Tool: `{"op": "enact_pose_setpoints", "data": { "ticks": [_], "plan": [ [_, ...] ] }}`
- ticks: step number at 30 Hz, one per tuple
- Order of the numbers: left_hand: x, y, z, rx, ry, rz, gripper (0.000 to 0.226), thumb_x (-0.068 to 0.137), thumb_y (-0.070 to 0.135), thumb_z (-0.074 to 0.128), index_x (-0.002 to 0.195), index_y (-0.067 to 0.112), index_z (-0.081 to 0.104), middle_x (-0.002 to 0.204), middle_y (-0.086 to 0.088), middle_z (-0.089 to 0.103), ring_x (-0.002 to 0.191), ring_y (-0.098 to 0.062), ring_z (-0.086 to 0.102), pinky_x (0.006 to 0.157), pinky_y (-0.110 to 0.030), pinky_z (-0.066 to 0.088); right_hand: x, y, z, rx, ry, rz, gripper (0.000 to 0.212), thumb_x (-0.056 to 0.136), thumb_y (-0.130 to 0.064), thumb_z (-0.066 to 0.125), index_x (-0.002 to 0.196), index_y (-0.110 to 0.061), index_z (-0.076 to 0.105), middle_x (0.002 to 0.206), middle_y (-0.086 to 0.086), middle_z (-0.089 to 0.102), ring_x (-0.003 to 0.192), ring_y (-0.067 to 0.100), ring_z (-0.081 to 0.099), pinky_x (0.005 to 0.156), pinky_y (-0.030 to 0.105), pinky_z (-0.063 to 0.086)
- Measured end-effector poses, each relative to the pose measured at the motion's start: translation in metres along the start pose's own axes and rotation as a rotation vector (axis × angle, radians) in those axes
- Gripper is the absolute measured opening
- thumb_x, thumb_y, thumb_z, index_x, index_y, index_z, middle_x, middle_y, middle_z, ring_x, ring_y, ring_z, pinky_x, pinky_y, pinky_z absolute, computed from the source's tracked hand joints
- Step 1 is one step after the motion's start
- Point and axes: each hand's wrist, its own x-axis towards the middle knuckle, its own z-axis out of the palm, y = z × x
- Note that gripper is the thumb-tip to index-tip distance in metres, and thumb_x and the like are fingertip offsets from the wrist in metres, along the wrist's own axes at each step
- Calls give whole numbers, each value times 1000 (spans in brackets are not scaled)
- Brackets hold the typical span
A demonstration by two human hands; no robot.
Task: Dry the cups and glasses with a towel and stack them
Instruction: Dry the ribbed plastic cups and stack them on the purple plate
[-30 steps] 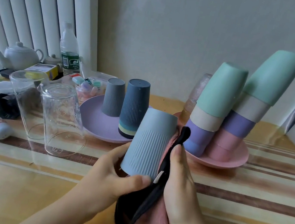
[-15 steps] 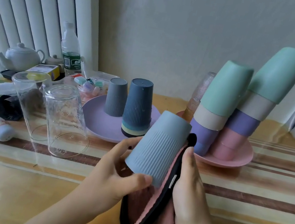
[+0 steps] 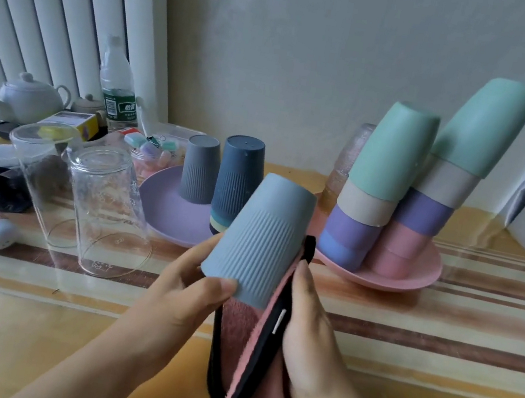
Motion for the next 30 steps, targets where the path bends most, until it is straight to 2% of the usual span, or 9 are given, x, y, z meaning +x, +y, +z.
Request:
{"op": "enact_pose_setpoints", "data": {
  "ticks": [2,5,8,11,14,21,25,28,30],
  "plan": [
    [-1,0,-1,105,31,-15,52,58,39,67,110,38,70,127,-1,61,120,-18,56,103,-36,42,1,-3,-1,19,10,-35,61,84,-72,36,131,-34,47,139,-25,43,127,-18,34,113,15,22],
    [-2,-1,3,158,87,42,48,78,37,73,124,33,60,123,5,64,115,-9,60,94,-26,49,-2,-7,0,-15,14,-101,28,91,-54,35,115,-44,46,115,-47,49,110,-32,36,90,-6,26],
    [-3,1,7,236,148,153,42,84,37,61,125,30,53,111,11,68,105,-4,63,83,-15,50,-5,-5,-1,-43,5,-144,34,86,-48,33,118,-46,42,110,-54,42,105,-38,32,82,-11,22],
    [-4,2,9,363,102,184,53,75,51,62,125,36,51,112,20,66,103,3,62,78,-10,47,-3,4,1,-78,-39,-191,52,92,-54,30,140,-35,33,137,-36,36,122,-29,27,95,-6,20],
    [-2,-1,5,394,82,176,58,76,42,69,130,31,51,113,18,67,105,1,63,80,-11,48,-4,8,8,-124,-75,-191,61,88,-54,30,145,-34,28,141,-33,36,129,-22,26,101,-1,21],
    [-3,-5,8,546,-147,79,61,75,53,67,132,39,50,123,18,64,116,-2,58,98,-23,47,3,-15,-15,-56,173,-214,53,81,-49,27,133,-42,24,119,-44,29,95,-46,22,83,-13,18],
    [-7,-2,13,323,-240,28,48,80,40,65,127,30,59,124,5,67,116,-11,61,90,-18,48,4,-21,-20,92,191,-223,45,84,-49,32,126,-38,42,117,-40,45,103,-35,38,90,-7,28],
    [-8,-1,12,202,-162,16,51,75,45,68,124,30,63,122,3,68,115,-13,62,88,-18,49,4,-9,-13,87,108,-173,61,89,-61,36,135,-23,48,134,-22,51,126,-11,41,114,22,28],
    [-5,-1,6,151,-81,25,62,68,56,75,123,30,64,124,1,67,118,-15,61,93,-25,47,0,0,-4,30,31,-107,67,83,-63,30,137,-26,46,139,-22,47,130,-9,37,117,28,25]
  ]
}}
